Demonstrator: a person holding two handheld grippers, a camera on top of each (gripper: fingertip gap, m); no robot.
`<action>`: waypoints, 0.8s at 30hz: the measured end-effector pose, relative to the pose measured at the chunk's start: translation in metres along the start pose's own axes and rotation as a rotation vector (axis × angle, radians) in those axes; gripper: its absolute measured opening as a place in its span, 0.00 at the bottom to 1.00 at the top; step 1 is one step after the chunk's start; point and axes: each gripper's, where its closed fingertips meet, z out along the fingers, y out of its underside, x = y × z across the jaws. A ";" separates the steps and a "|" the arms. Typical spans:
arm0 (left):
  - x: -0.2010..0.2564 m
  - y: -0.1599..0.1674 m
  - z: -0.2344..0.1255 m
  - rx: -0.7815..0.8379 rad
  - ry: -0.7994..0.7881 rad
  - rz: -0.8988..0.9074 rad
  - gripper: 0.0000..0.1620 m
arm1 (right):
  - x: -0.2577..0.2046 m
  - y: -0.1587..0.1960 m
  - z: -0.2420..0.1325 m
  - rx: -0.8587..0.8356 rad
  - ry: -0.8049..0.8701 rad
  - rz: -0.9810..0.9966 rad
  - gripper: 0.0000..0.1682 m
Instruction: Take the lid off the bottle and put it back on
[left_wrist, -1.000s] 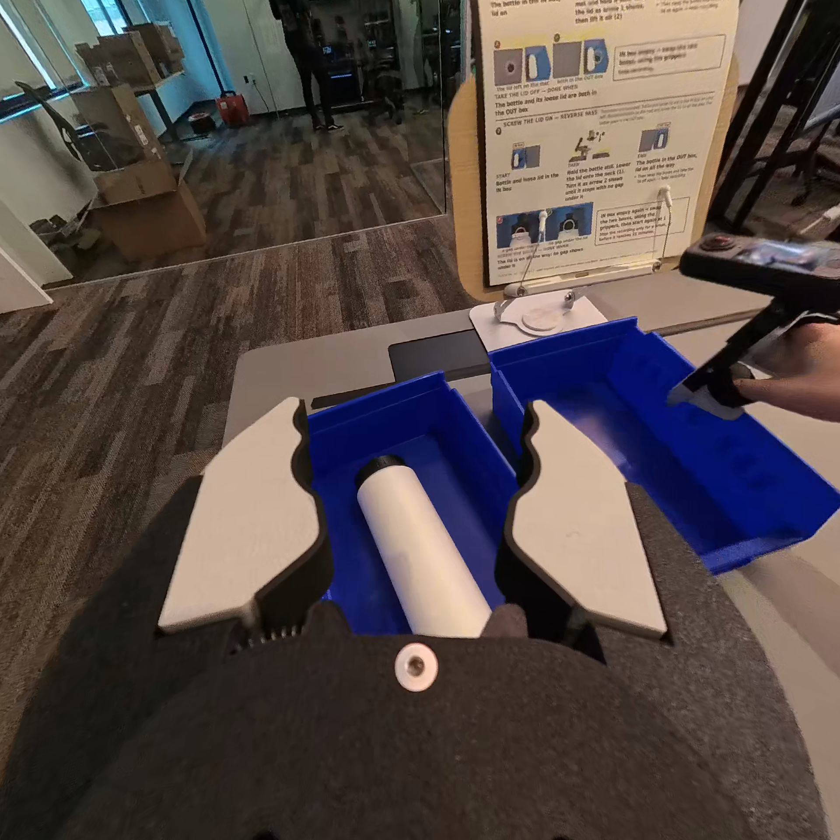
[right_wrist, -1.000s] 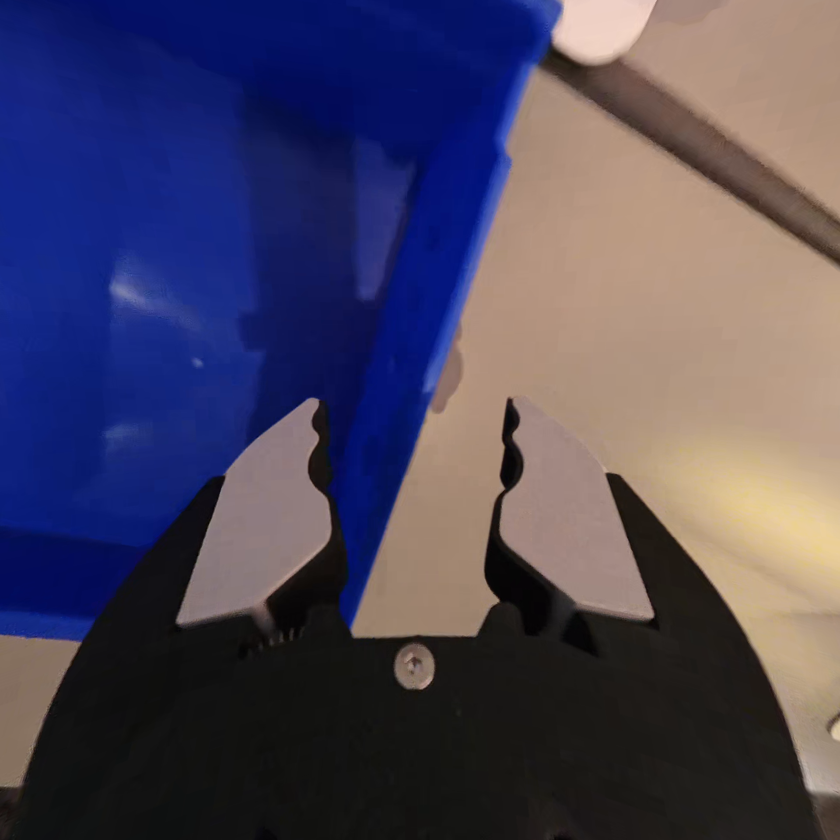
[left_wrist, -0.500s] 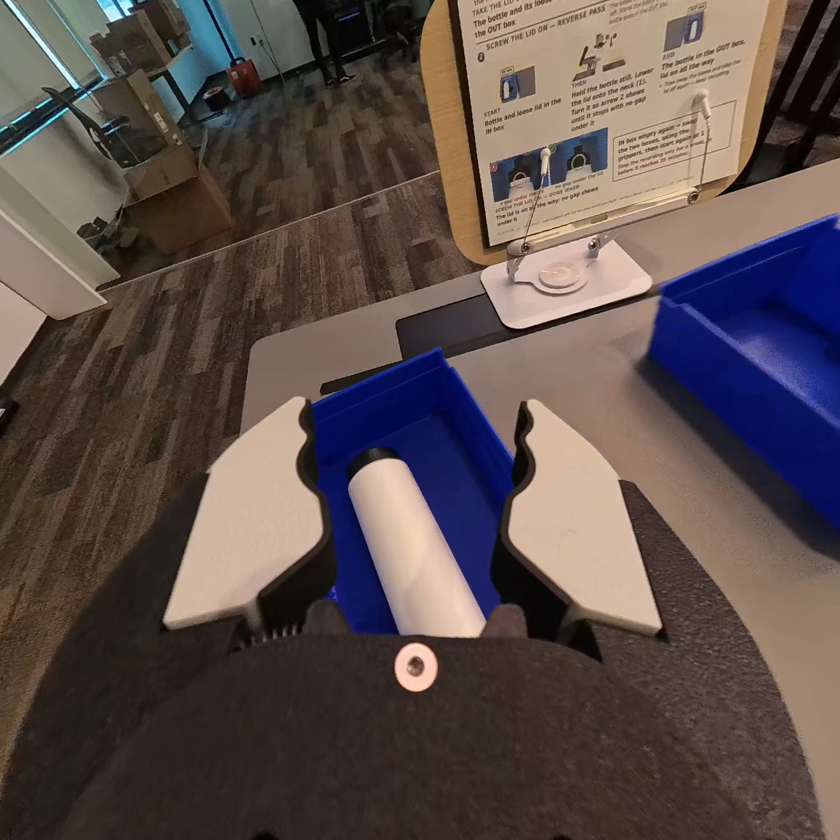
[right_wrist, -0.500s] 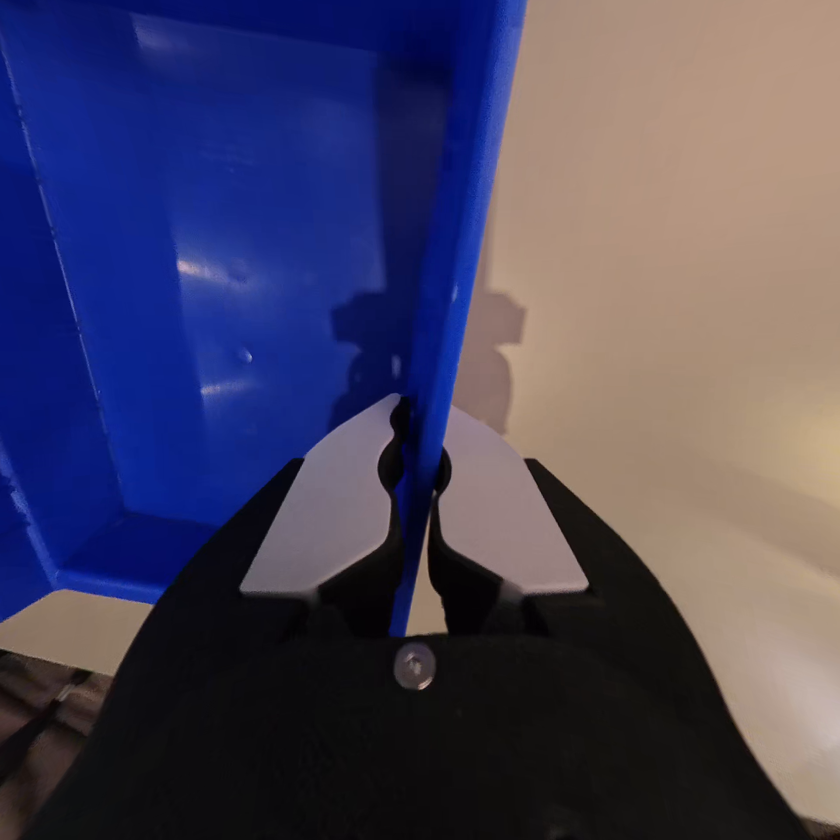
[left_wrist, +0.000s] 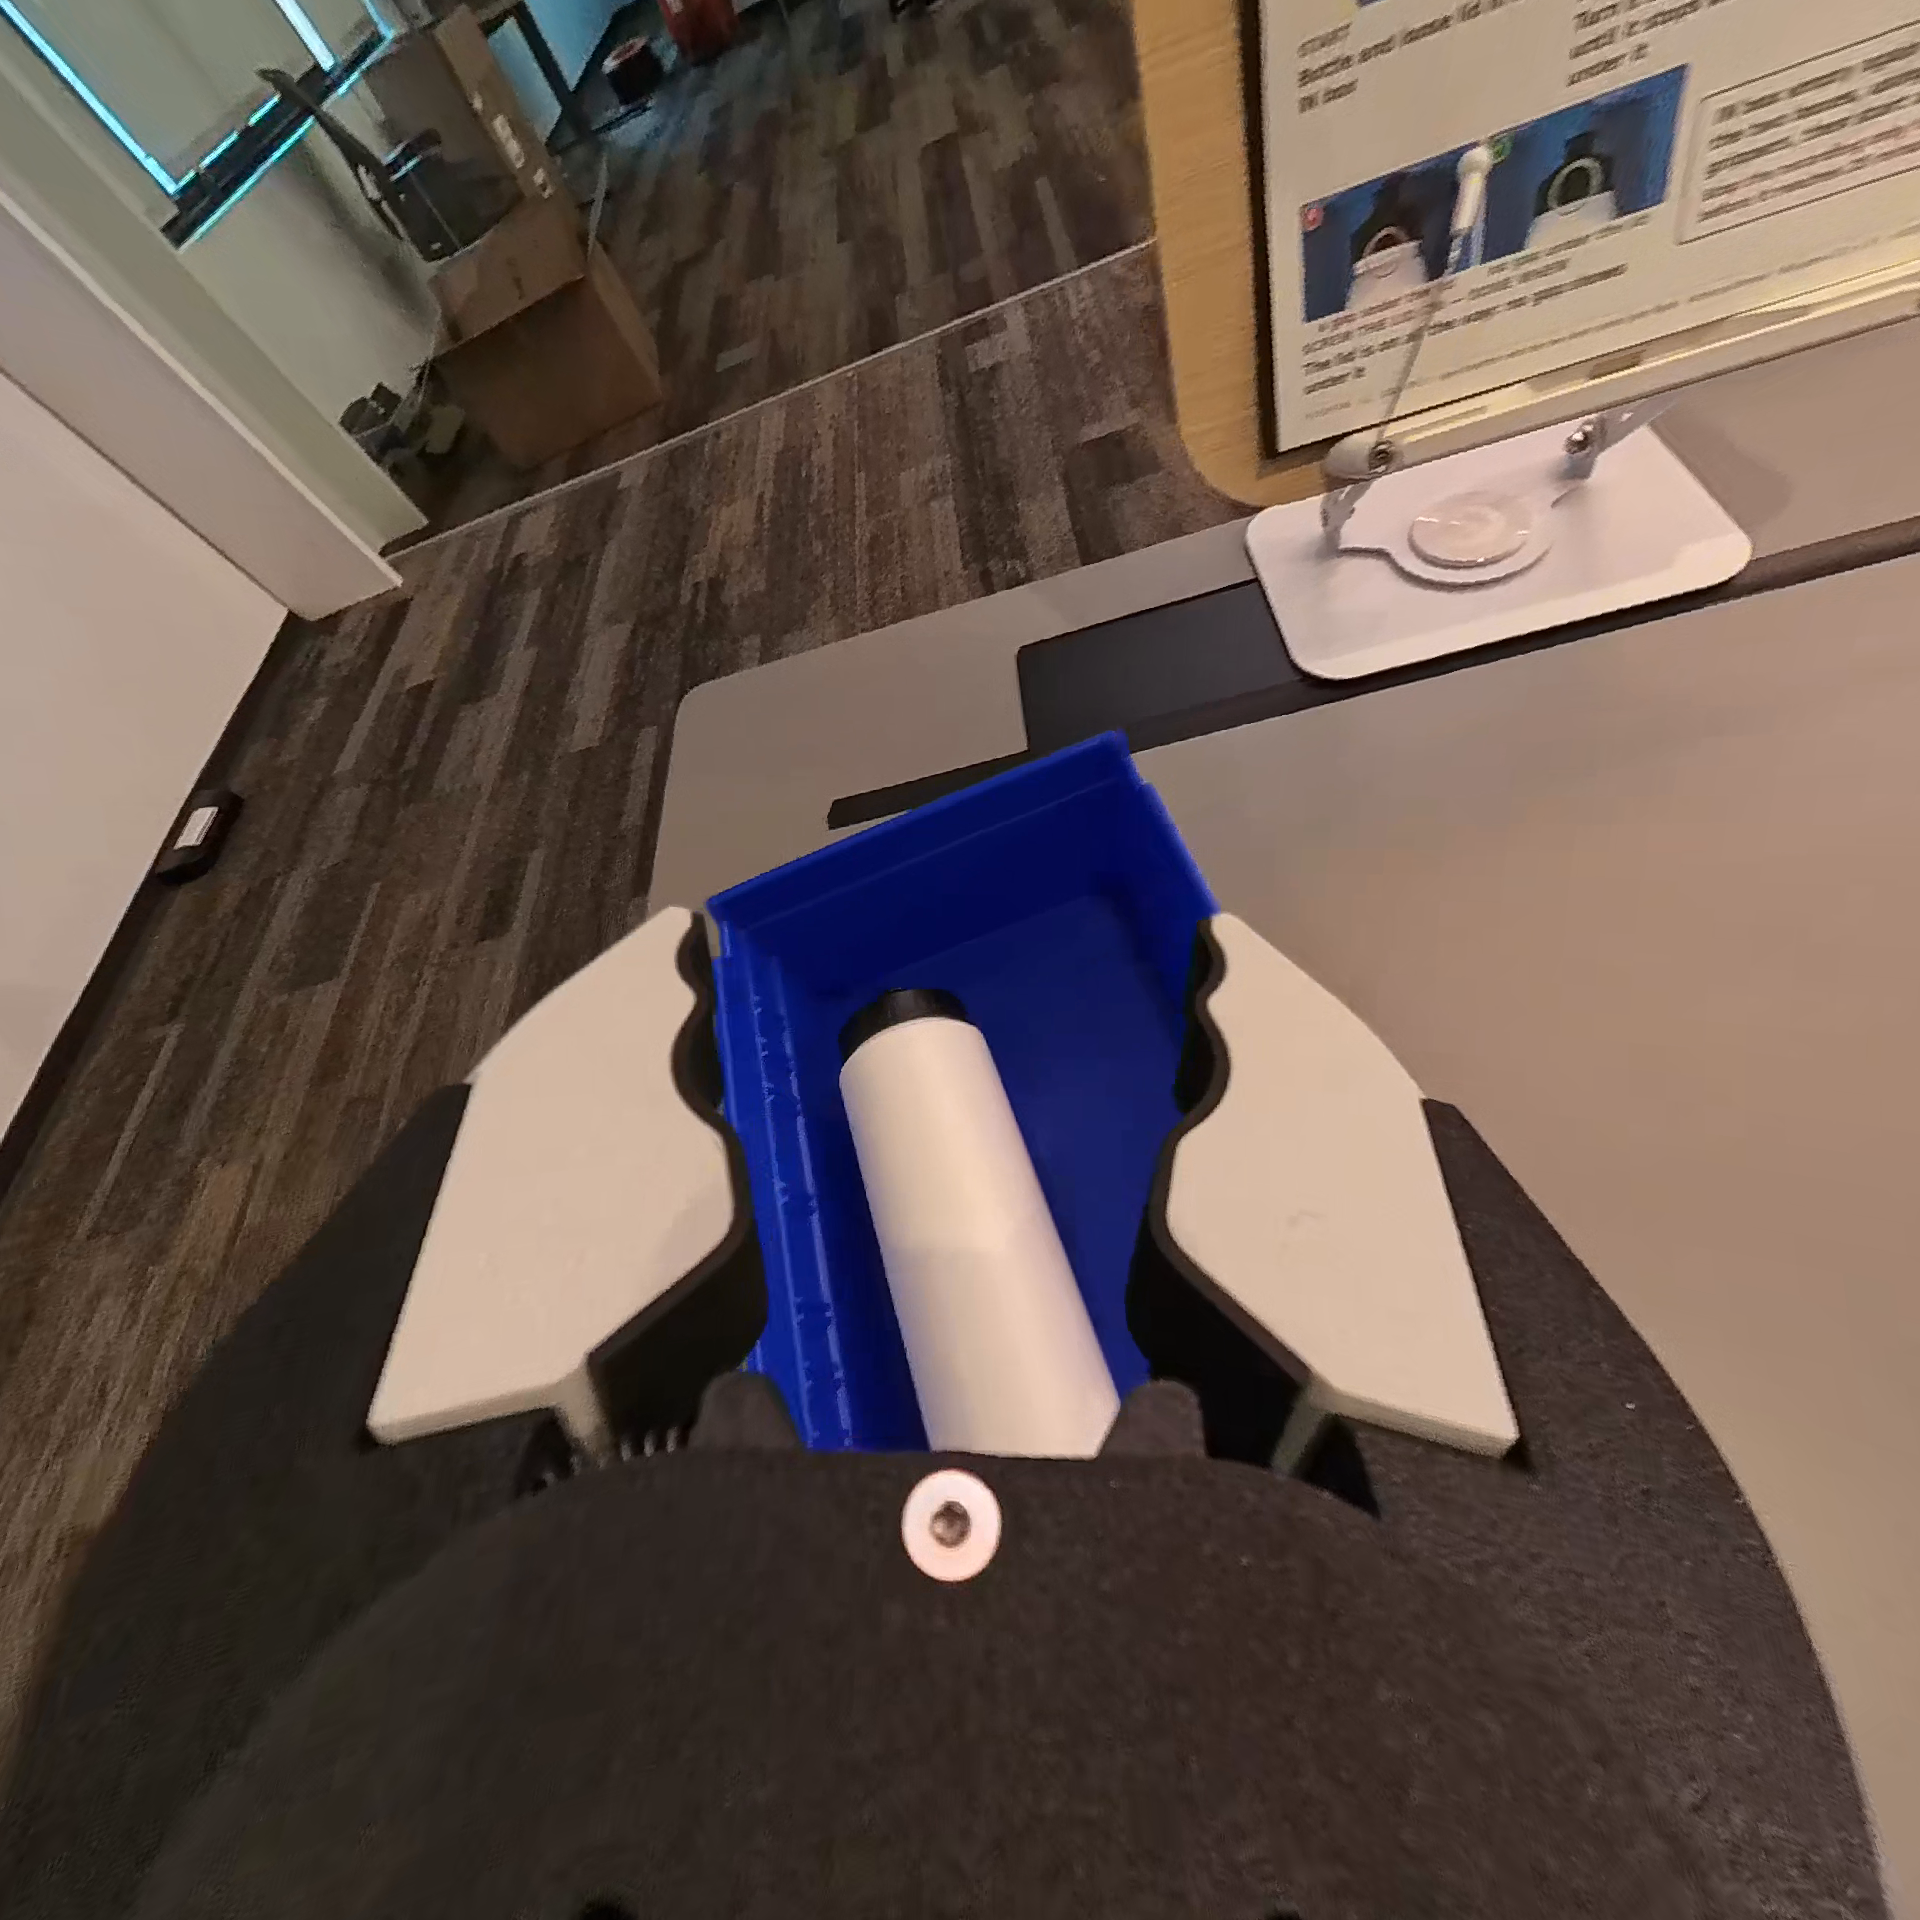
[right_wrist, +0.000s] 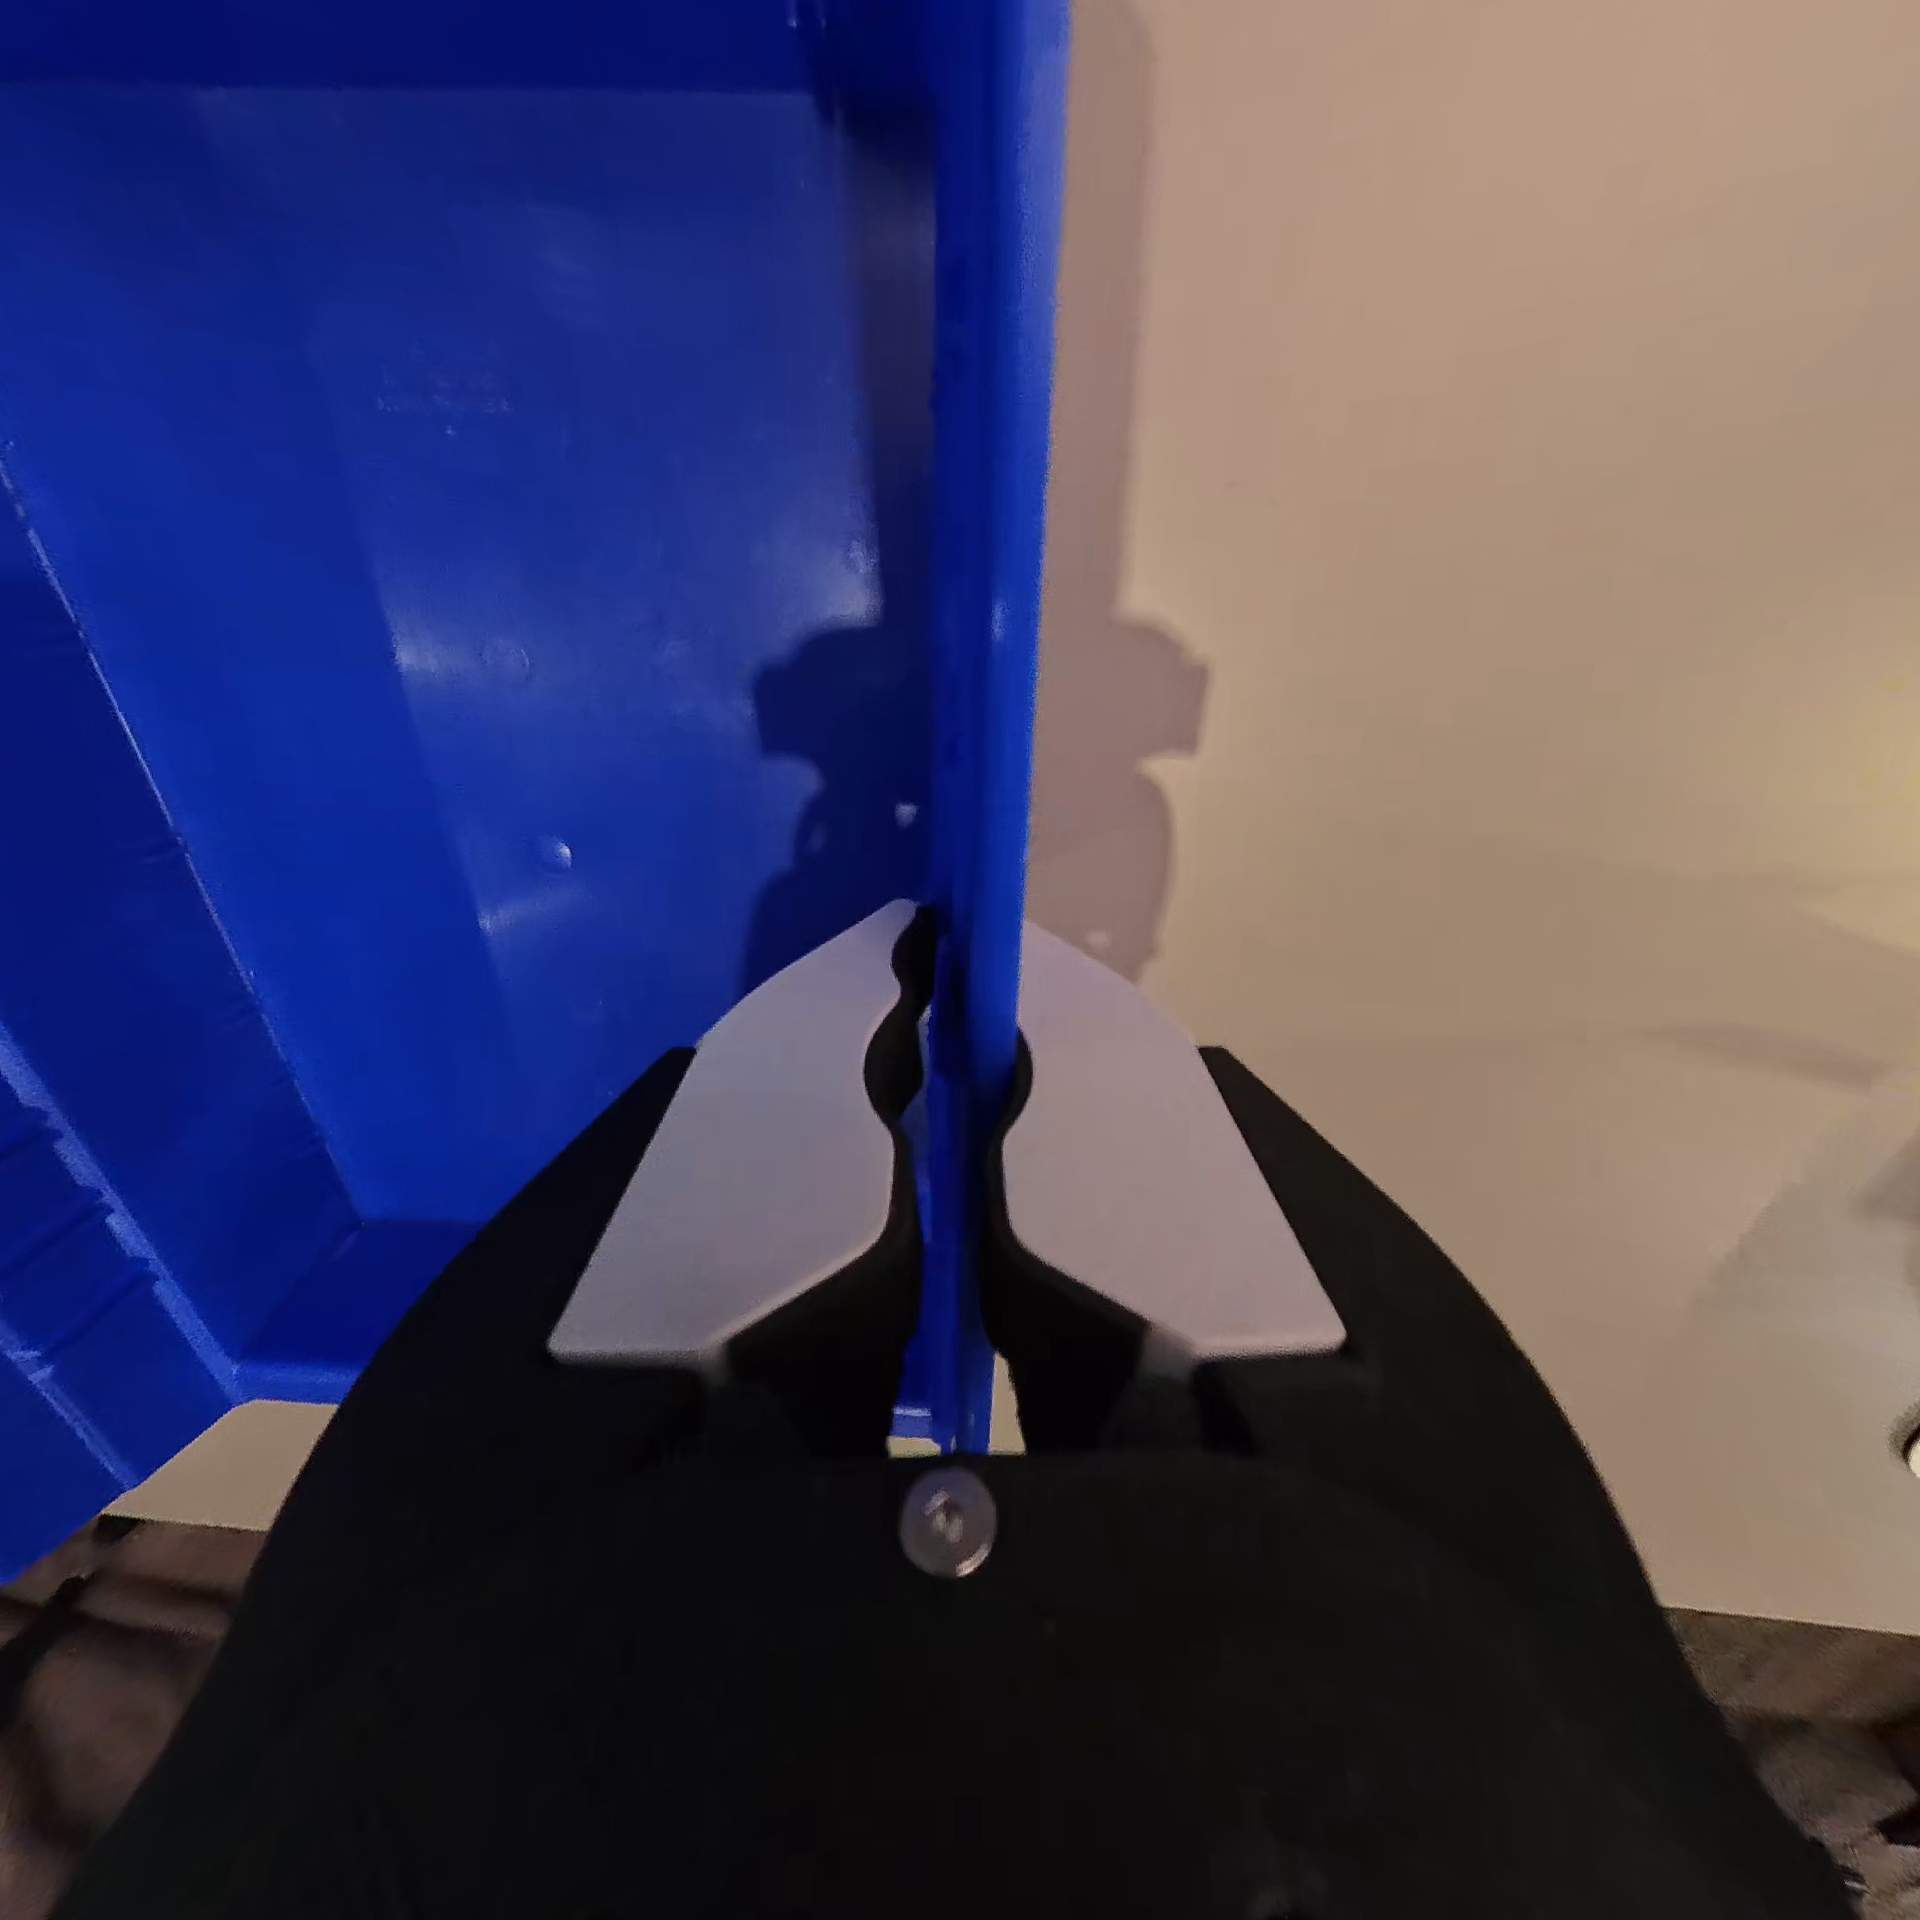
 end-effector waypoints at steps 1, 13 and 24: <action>-0.006 0.003 0.001 -0.013 -0.011 -0.011 0.54 | 0.005 0.001 0.000 0.003 -0.006 0.014 0.04; -0.102 0.081 0.008 -0.217 -0.057 -0.267 0.49 | 0.021 -0.002 -0.002 0.151 -0.059 0.037 0.07; -0.094 0.176 0.057 -0.559 0.224 -0.416 0.45 | -0.046 -0.046 -0.228 1.378 -0.106 -0.057 0.27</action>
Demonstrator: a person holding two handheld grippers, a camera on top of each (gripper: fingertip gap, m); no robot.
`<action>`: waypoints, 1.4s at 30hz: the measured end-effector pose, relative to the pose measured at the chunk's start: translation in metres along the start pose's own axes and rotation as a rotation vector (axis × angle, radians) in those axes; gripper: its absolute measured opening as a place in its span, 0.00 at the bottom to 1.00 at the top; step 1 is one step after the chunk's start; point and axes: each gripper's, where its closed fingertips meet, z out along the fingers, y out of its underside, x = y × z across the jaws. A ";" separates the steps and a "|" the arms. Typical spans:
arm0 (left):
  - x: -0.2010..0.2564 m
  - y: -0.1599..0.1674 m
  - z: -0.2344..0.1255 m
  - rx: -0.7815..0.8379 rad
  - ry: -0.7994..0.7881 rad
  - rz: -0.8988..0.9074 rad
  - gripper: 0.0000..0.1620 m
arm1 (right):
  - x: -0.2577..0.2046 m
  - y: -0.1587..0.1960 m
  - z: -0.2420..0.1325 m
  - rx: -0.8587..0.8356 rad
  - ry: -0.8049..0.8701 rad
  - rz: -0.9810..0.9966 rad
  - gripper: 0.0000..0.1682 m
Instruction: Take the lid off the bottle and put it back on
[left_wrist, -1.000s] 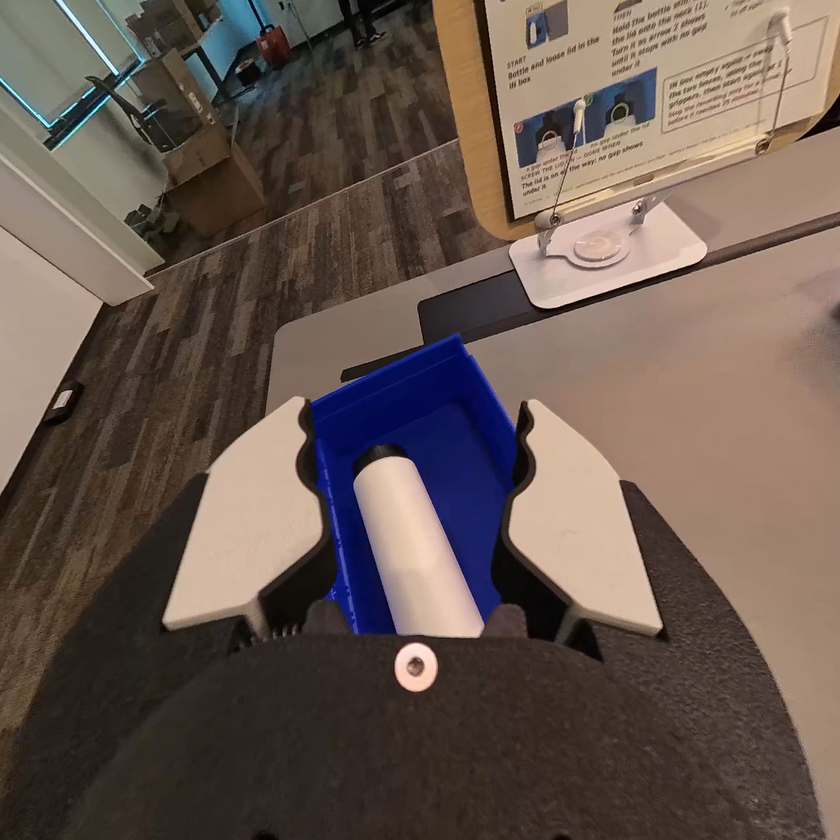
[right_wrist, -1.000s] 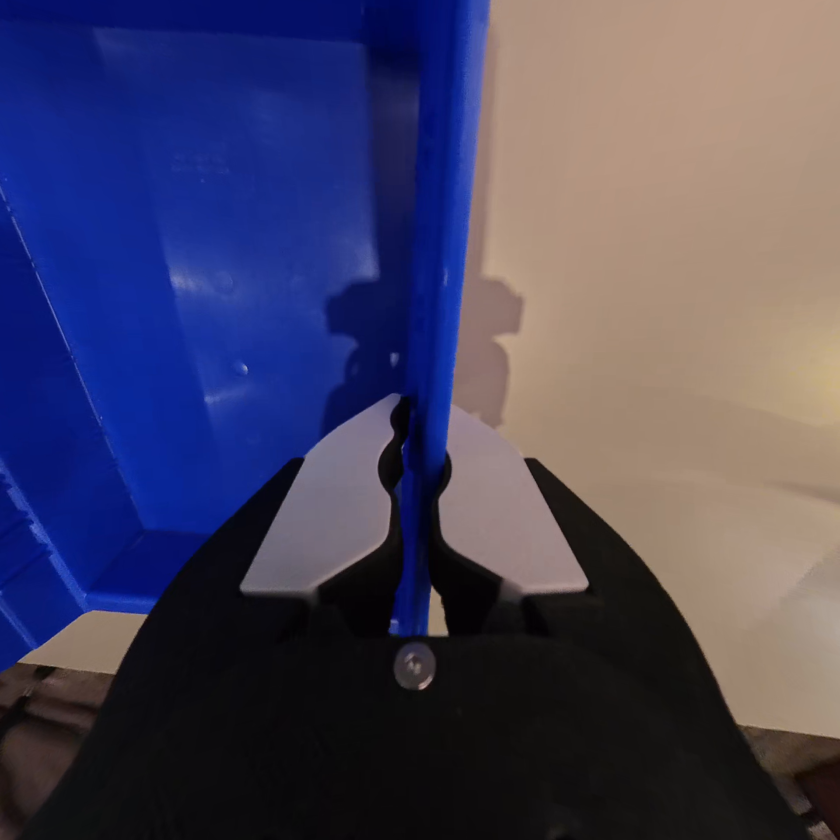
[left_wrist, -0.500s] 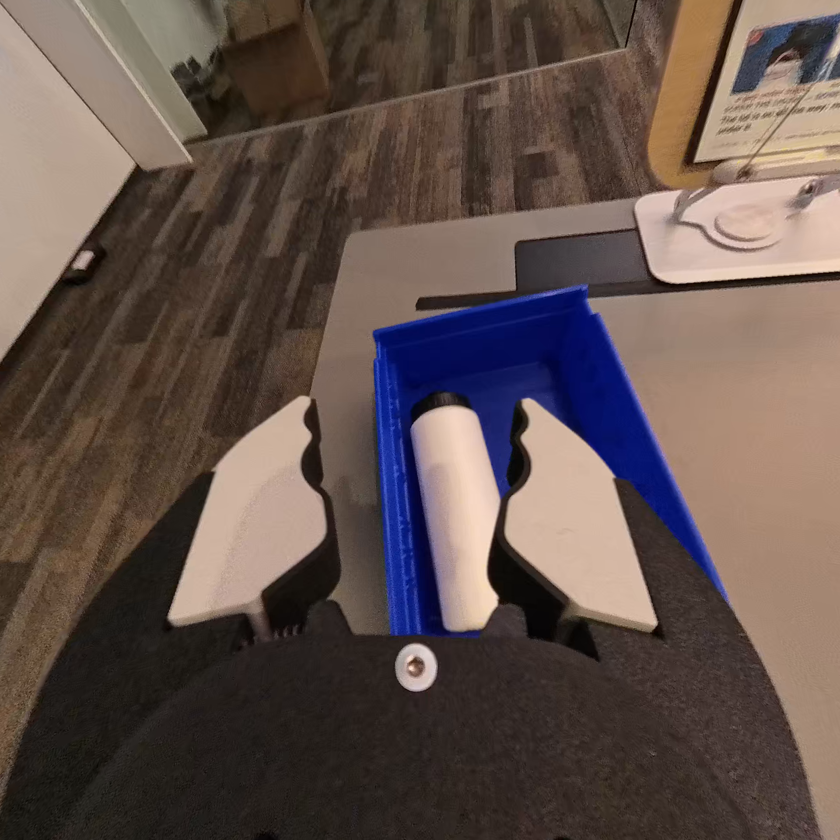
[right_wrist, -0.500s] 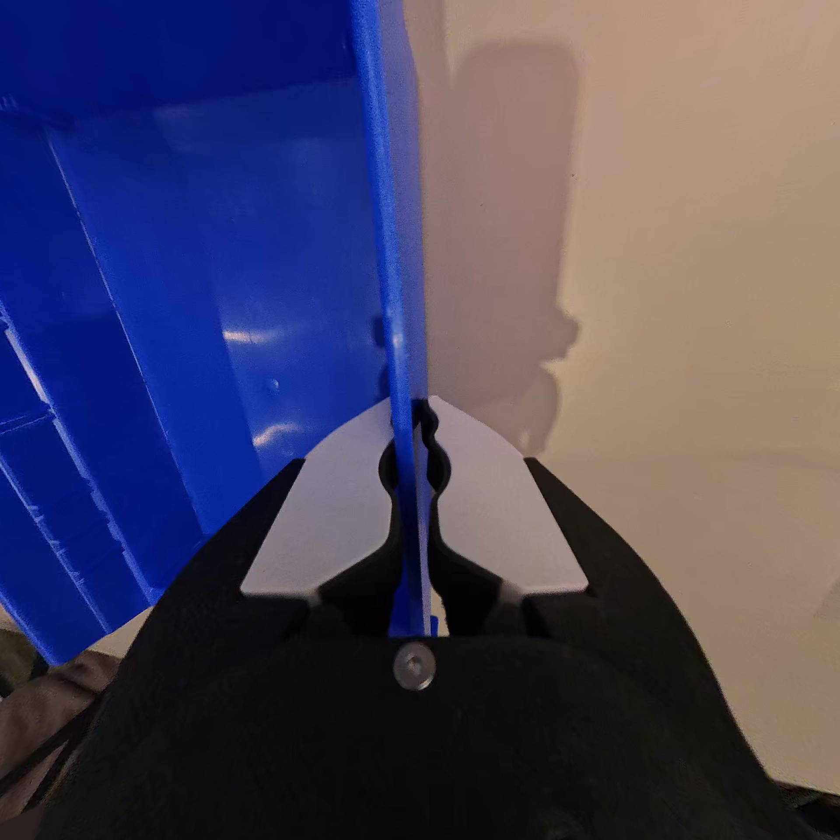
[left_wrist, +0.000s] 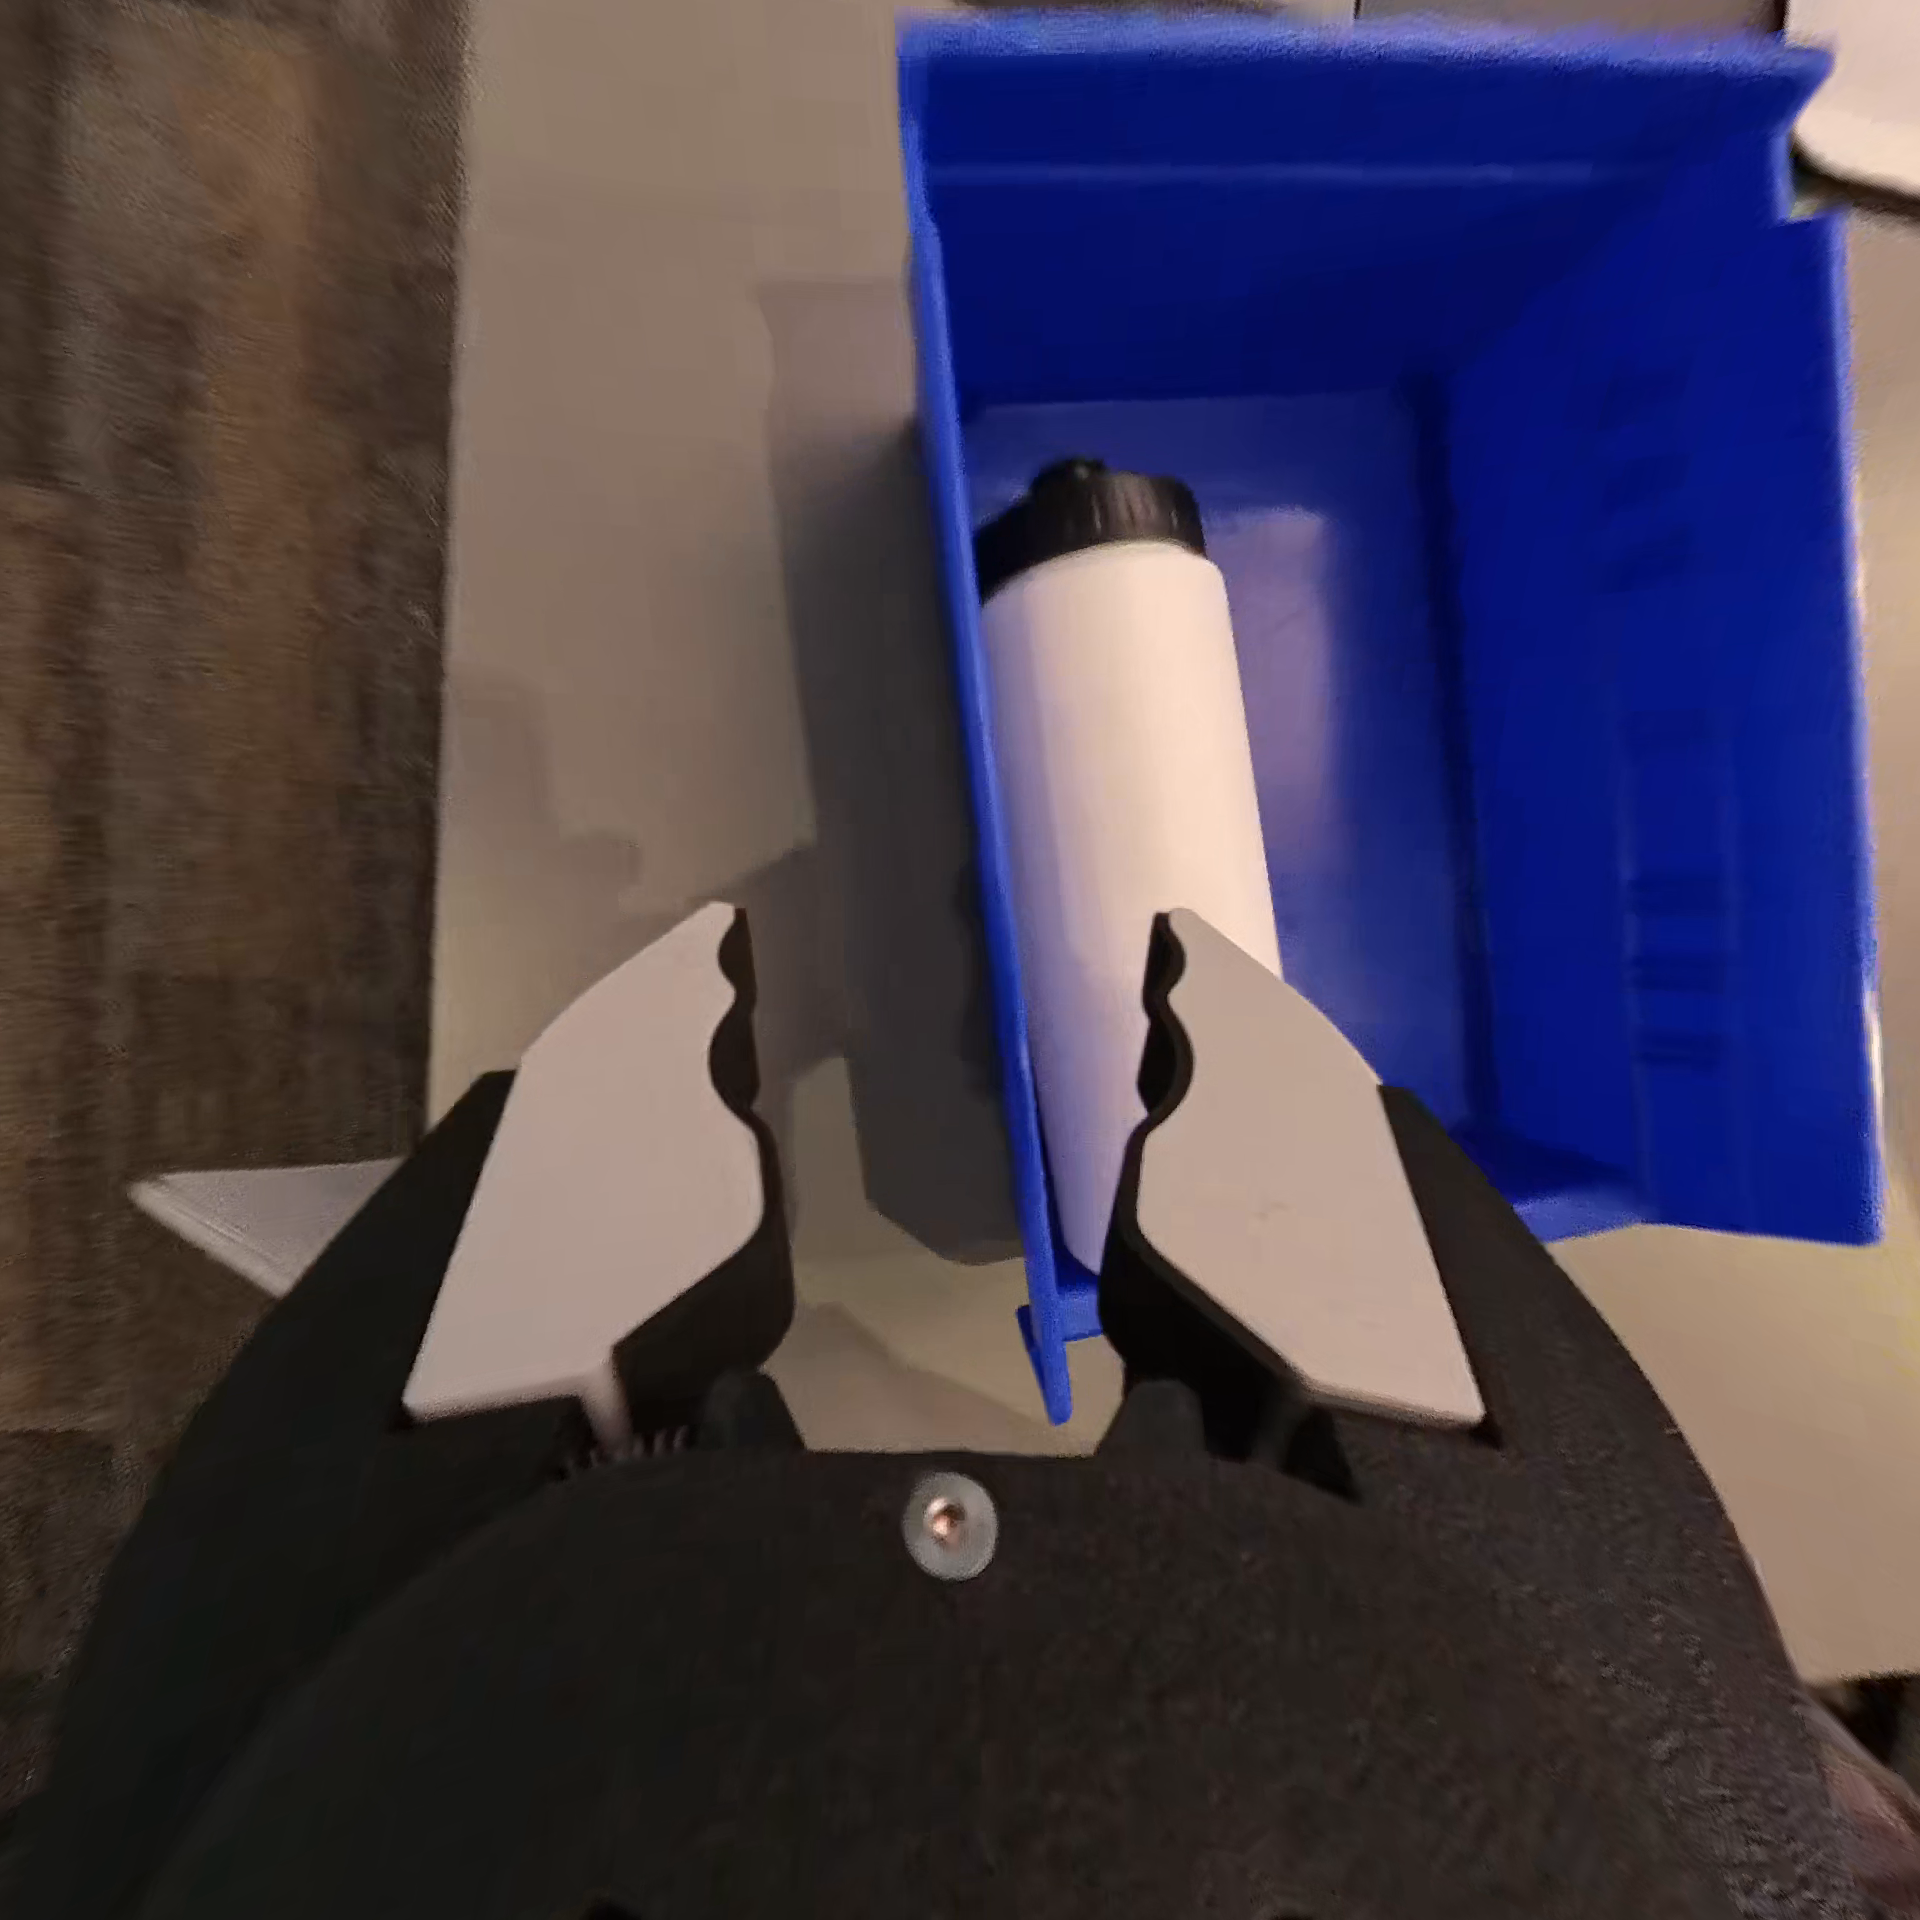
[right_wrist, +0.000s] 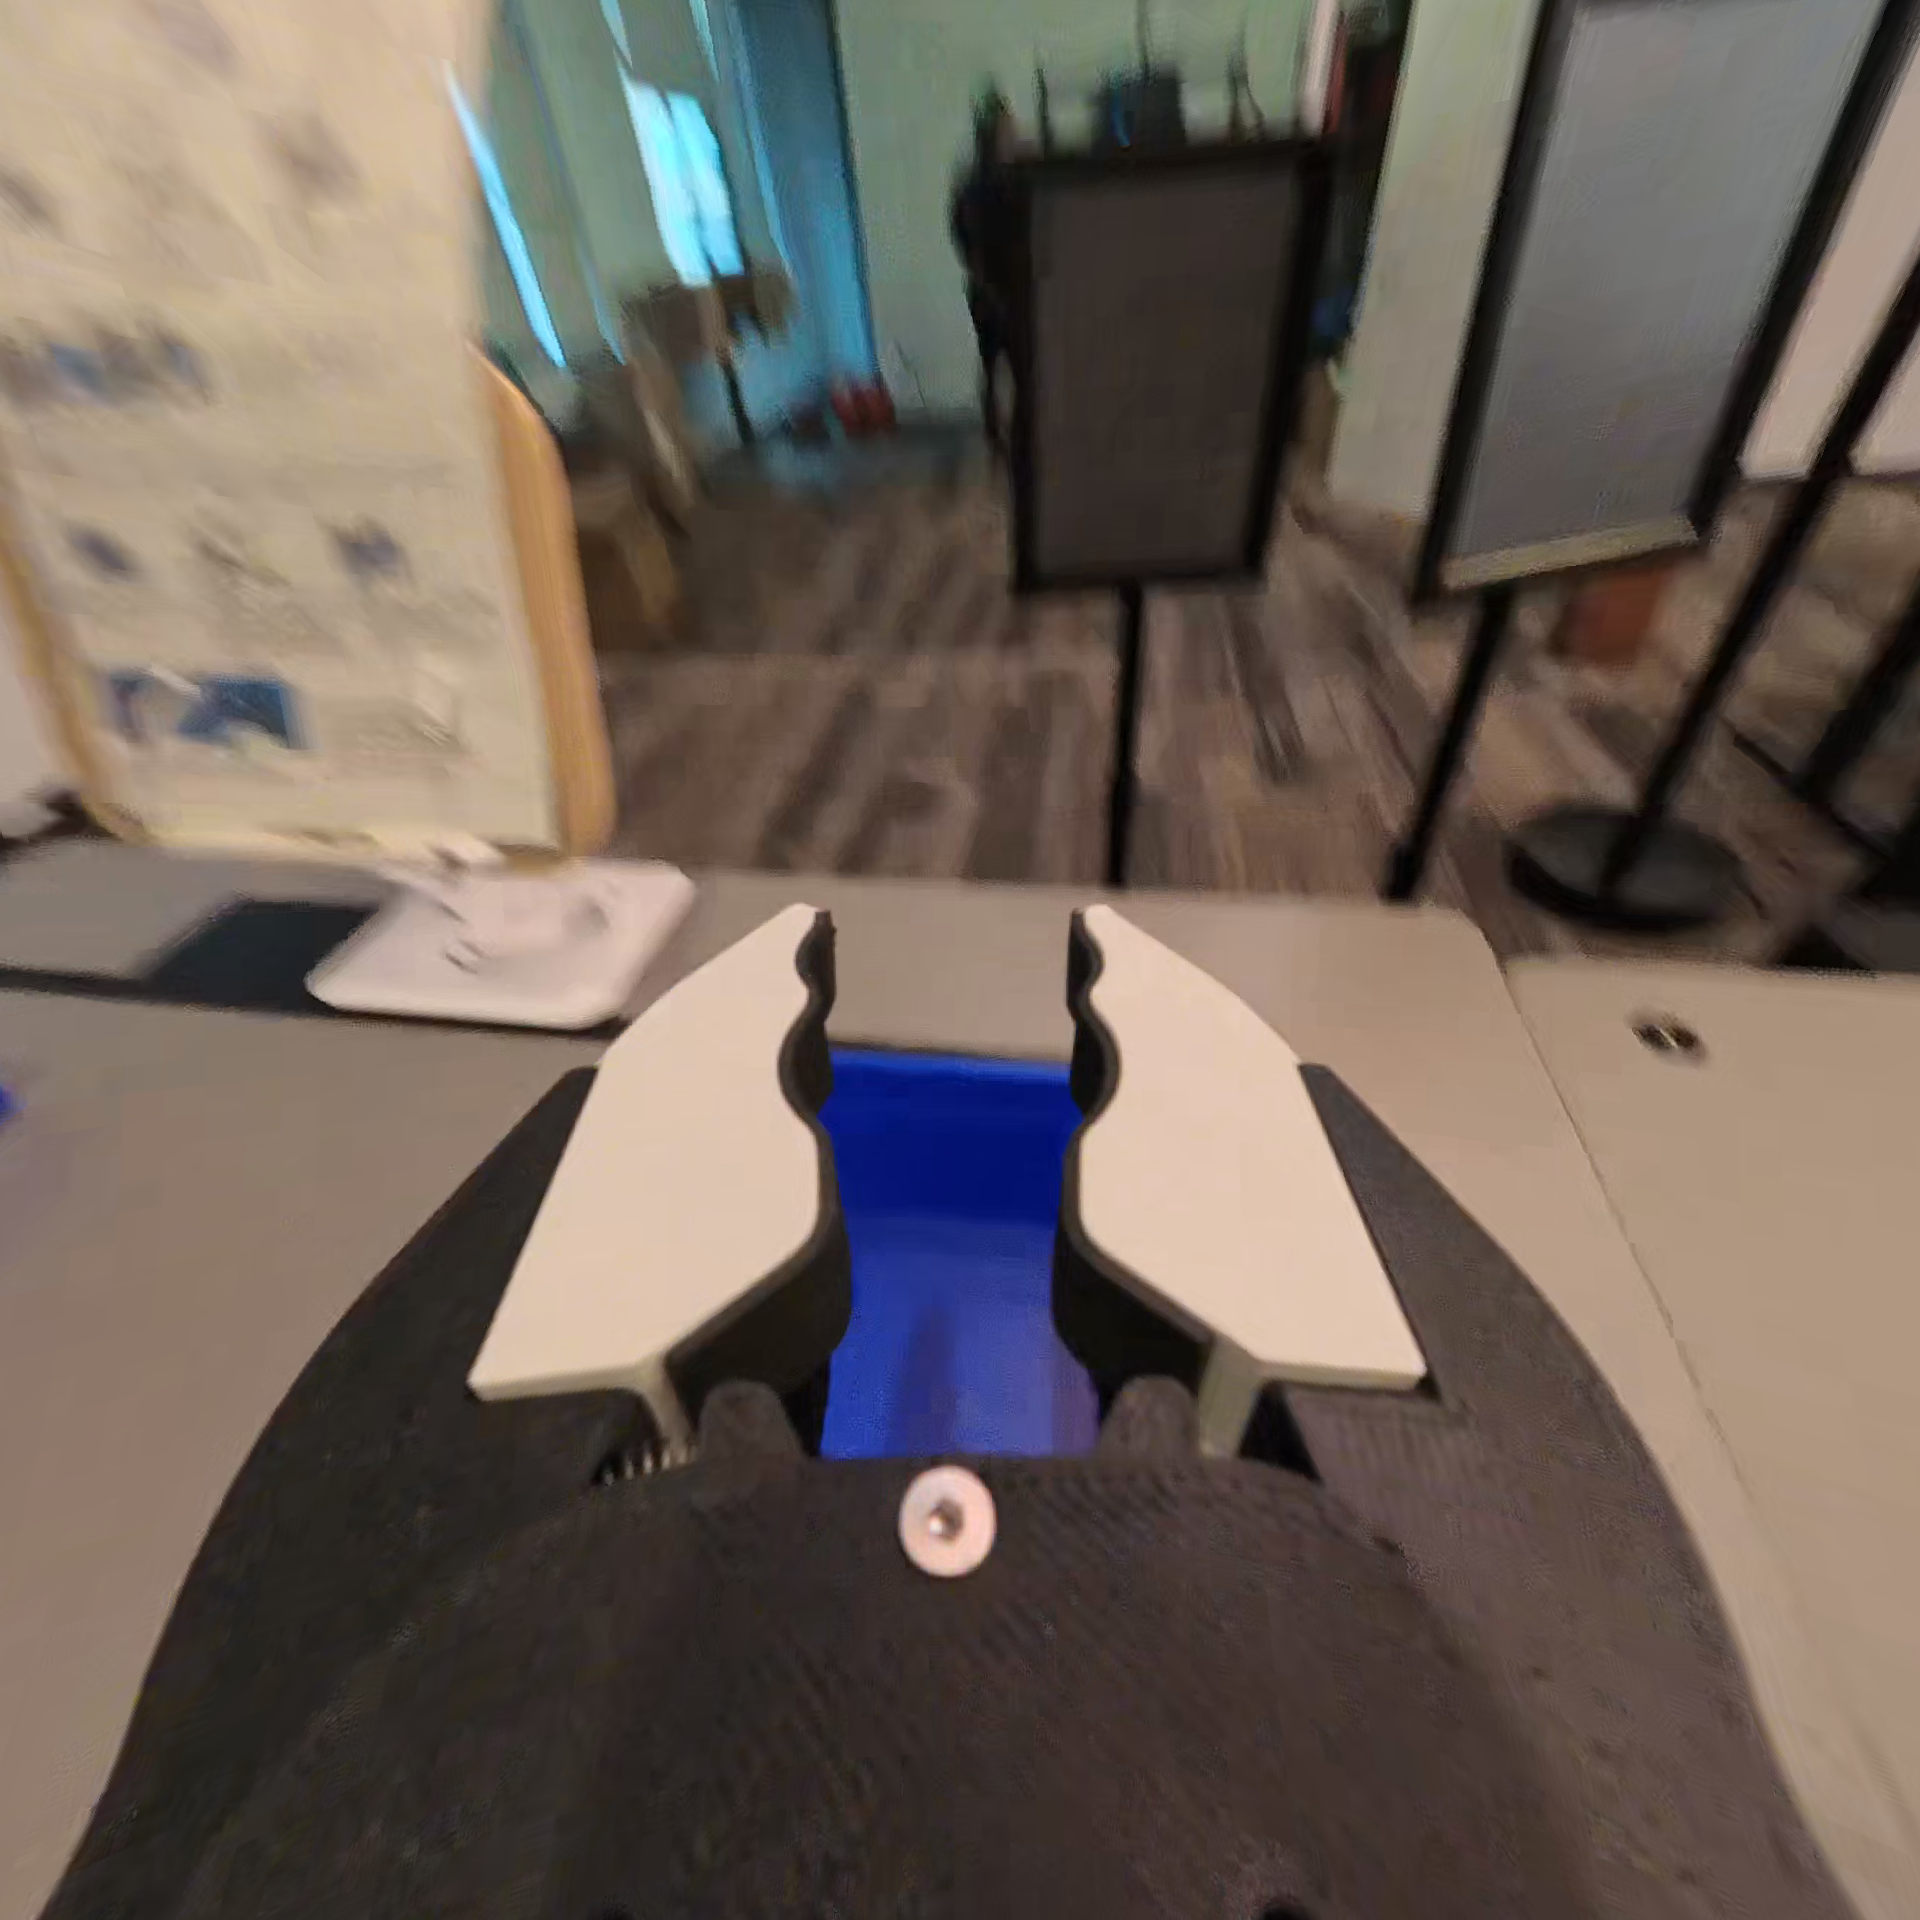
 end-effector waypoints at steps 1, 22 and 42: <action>0.002 0.006 0.008 -0.052 0.003 0.009 0.45 | -0.018 -0.012 -0.003 0.045 -0.053 0.015 0.26; 0.018 -0.002 0.075 -0.265 -0.162 0.409 0.11 | -0.136 0.041 0.046 -0.135 -0.405 -0.046 0.26; 0.106 -0.005 0.078 -0.292 -0.198 0.320 0.52 | -0.150 0.052 0.047 -0.194 -0.349 -0.203 0.27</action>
